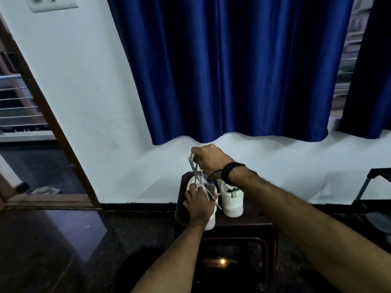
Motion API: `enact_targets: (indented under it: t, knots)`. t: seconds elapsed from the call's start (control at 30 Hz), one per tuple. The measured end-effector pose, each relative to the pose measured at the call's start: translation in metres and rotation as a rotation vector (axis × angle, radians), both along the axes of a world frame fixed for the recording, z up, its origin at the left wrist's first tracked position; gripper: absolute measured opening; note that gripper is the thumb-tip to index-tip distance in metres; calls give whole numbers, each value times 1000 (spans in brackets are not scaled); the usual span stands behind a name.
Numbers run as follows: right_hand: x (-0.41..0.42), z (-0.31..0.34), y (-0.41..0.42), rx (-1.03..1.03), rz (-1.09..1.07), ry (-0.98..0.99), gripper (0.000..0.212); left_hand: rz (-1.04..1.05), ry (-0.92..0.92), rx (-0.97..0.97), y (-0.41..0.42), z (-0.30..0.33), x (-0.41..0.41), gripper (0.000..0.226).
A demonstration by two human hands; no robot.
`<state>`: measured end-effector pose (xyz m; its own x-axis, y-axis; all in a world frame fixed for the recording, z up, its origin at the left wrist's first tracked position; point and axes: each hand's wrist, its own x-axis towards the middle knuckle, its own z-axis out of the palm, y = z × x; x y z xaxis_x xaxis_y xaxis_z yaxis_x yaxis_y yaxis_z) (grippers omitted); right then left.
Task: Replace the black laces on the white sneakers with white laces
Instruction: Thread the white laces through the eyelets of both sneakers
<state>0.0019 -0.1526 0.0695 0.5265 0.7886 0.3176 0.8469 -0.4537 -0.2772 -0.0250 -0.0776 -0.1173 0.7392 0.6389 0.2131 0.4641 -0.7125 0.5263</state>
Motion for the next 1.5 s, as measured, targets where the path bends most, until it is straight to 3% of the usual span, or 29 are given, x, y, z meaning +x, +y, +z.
enact_targets:
  t: [0.13, 0.33, 0.47, 0.67, 0.8, 0.93, 1.03, 1.13, 1.23, 1.3, 1.4, 1.47, 1.5]
  knots:
    - [2, 12, 1, 149, 42, -43, 18, 17, 11, 19, -2, -1, 1, 49]
    - [-20, 31, 2, 446, 136, 349, 32, 51, -157, -96, -4, -3, -3, 72]
    - [-26, 33, -1, 568, 172, 425, 36, 25, -136, 95, 0, -11, 3, 43]
    - [-27, 25, -3, 601, 256, 507, 33, -9, -21, 71, 4, -11, 11, 46]
    - [-23, 22, -19, 406, 312, 422, 35, -119, -104, 50, 11, -5, 12, 60]
    - [-21, 2, -32, 243, 299, 406, 29, -268, -274, -365, 29, 1, -13, 35]
    - [-21, -25, -37, 274, 283, 221, 24, -120, -513, -603, 44, 8, -26, 7]
    - [-29, -55, -41, 338, 290, 173, 20, -76, -599, -798, 48, 16, -38, 10]
    - [-38, -75, -46, 349, 281, 170, 19, -227, -403, -1322, 45, 34, -66, 22]
    - [-38, -85, -48, 320, 250, 164, 20, -397, -147, -1483, 52, 39, -85, 47]
    - [-42, -99, -52, 246, 235, 134, 20, -515, 40, -1404, 56, 46, -98, 69]
    - [-51, -107, -56, 194, 272, 165, 18, -413, 84, -1292, 50, 53, -99, 59]
    - [-58, -112, -57, 182, 286, 178, 18, -391, 138, -1131, 49, 54, -98, 52]
